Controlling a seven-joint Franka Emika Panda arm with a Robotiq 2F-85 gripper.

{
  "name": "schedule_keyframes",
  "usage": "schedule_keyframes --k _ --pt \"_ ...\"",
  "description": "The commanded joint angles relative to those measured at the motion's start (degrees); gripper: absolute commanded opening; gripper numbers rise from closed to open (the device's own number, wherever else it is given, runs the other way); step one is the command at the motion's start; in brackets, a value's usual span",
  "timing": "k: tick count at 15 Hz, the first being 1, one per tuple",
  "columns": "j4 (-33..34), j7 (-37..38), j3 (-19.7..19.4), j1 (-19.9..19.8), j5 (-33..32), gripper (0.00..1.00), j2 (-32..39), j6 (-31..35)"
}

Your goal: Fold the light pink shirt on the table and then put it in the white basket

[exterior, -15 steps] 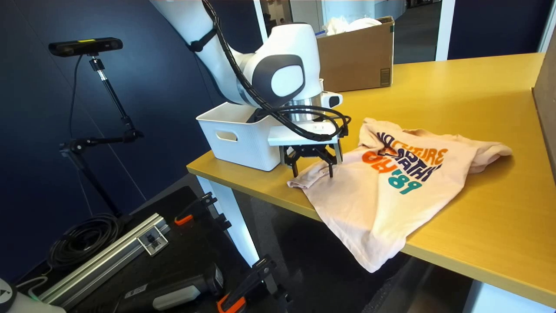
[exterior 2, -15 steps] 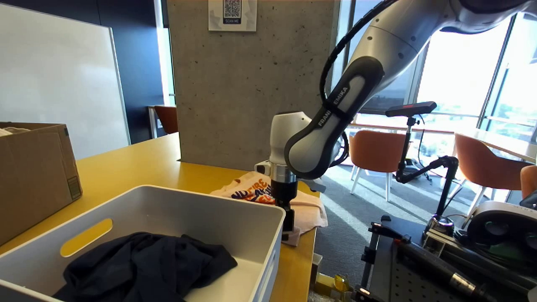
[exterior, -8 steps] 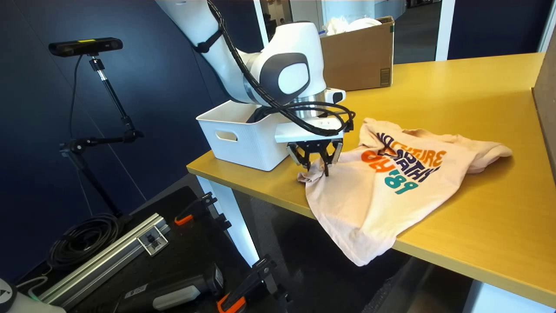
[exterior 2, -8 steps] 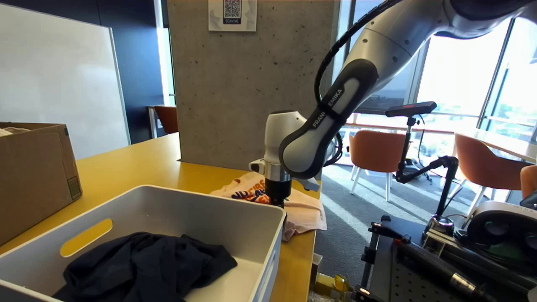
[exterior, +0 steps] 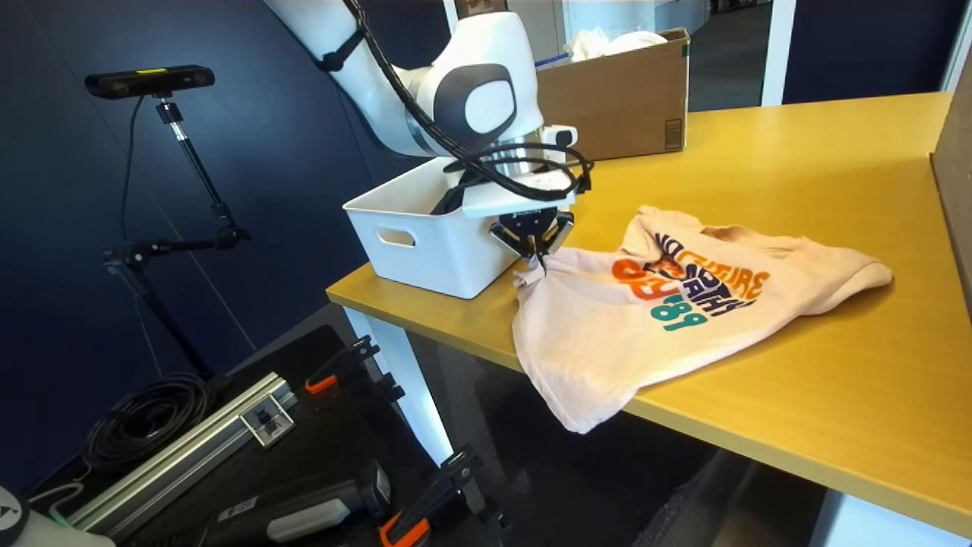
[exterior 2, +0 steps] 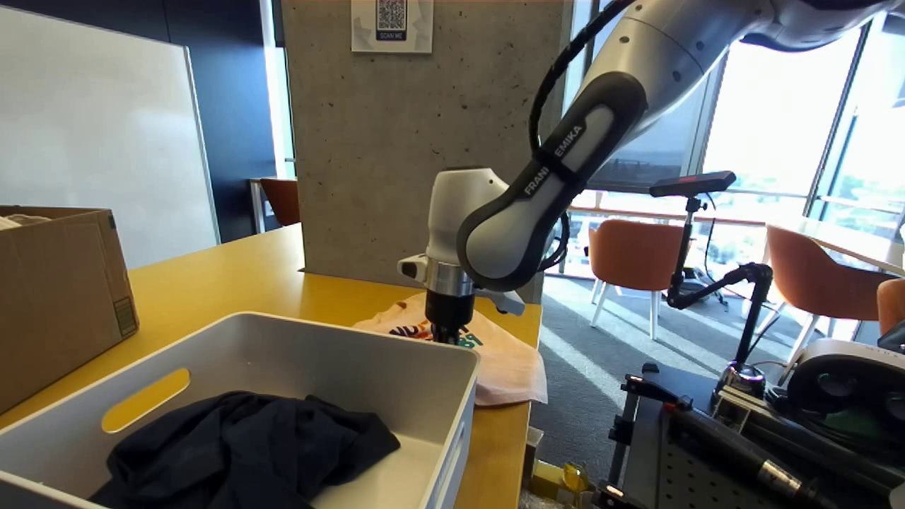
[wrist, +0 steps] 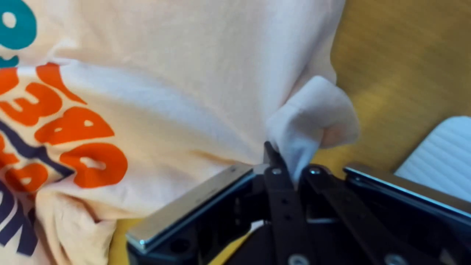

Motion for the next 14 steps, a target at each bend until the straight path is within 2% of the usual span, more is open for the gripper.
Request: schedule_keyframes --k 1,8,10,14 --pt "-1.78 1.65 1.59 0.42 -0.92 0.01 -7.19 -2.61" --pt "0.71 0.99 2.96 0.55 0.8 0.01 -13.85 -6.43" --pt "1.24 0.86 1.94 -0.27 0.86 0.01 -14.14 -6.65" --pt "3.26 1.48 -2.56 -3.32 -0.56 0.01 -12.62 -6.43"
